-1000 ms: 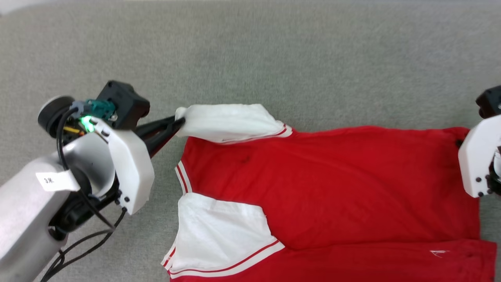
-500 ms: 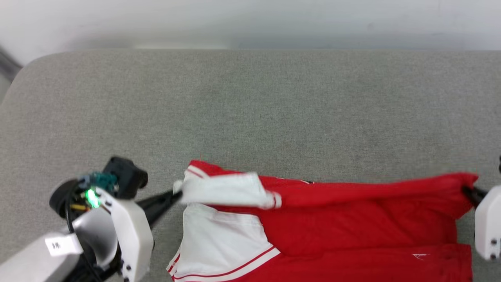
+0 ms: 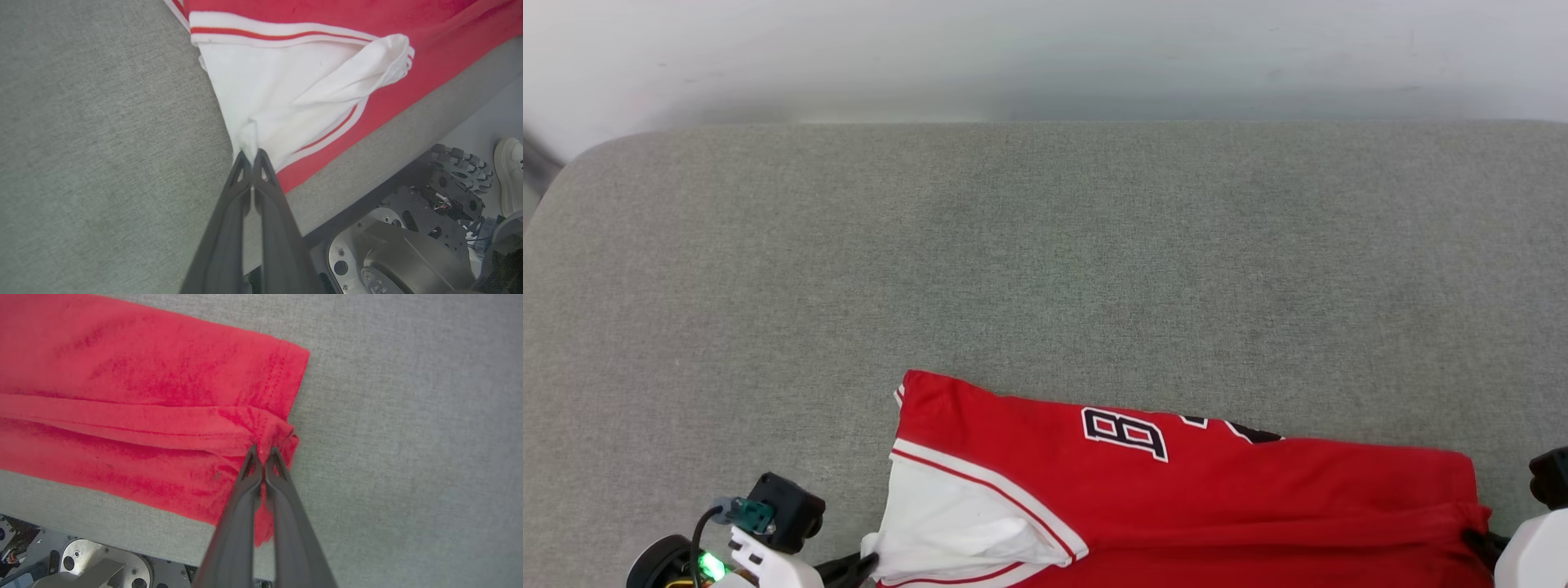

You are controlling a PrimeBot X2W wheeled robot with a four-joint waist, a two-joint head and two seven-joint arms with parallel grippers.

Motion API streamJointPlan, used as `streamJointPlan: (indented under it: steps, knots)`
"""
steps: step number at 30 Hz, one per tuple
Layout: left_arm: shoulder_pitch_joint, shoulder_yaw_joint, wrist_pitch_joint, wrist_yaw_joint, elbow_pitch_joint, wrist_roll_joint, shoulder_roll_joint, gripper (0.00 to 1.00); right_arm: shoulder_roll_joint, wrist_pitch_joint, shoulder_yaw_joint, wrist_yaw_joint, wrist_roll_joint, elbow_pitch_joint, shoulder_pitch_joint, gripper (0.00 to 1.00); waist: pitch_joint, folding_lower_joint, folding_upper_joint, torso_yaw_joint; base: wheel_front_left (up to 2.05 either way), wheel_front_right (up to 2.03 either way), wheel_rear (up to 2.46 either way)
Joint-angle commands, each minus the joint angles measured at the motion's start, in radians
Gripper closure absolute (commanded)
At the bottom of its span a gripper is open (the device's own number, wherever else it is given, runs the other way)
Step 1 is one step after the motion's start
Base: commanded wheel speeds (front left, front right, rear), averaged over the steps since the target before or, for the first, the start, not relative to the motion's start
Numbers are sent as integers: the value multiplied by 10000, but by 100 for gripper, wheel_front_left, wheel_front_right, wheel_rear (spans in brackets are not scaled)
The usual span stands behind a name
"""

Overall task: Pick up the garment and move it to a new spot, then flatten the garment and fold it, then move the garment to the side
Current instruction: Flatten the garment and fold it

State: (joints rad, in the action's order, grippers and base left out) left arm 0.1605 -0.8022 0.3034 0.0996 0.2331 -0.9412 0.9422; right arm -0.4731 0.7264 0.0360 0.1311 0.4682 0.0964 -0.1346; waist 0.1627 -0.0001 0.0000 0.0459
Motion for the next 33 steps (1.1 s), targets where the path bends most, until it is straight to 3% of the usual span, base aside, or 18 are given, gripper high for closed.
streamJointPlan:
  steps: [1, 11, 12, 13, 14, 23, 30, 33]
  knots:
    - [-107, -74, -81, 32, -182, 189, 8, 100, -134, -210, -80, -7, 42, -218, -103, 100, 3, 1, 0, -3, 0, 0, 0]
    - [-49, -402, -363, -138, -829, 452, -598, 100, -462, -1130, -697, -7, 213, -1153, 92, 100, -10, 1, 0, 83, 0, 0, 0]
    - [-19, -420, -433, -164, -890, 526, -640, 76, -468, -1228, -722, -7, 228, -1199, 125, 19, -33, 1, 0, 80, 0, 0, 0]
    - [1, -456, -528, -183, -935, 640, -658, 33, -404, -1283, -636, -7, 266, -1282, 168, 0, -66, 1, 0, 72, 0, 0, 0]
    - [4, -482, -611, -180, -980, 722, -680, 0, -349, -1381, -549, -7, 264, -1290, 231, 0, -105, 1, 0, 62, 0, 0, 0]
    - [-93, 224, -1990, 354, -607, 914, -779, 0, 356, -1304, 274, -6, 820, -246, 371, 0, -536, 1, 0, -3, 0, 0, 0]
    - [-137, 1724, -4748, 1504, -380, 1262, -1299, 0, 1362, -1110, 1333, -6, 529, 883, 541, 0, -741, 1, 0, 6, 0, 0, 0]
    - [-430, 2273, -5430, 1956, -498, 1453, -1538, 0, 1896, -786, 1723, -6, 272, 1092, 449, 0, -787, 1, 0, 23, 0, 0, 0]
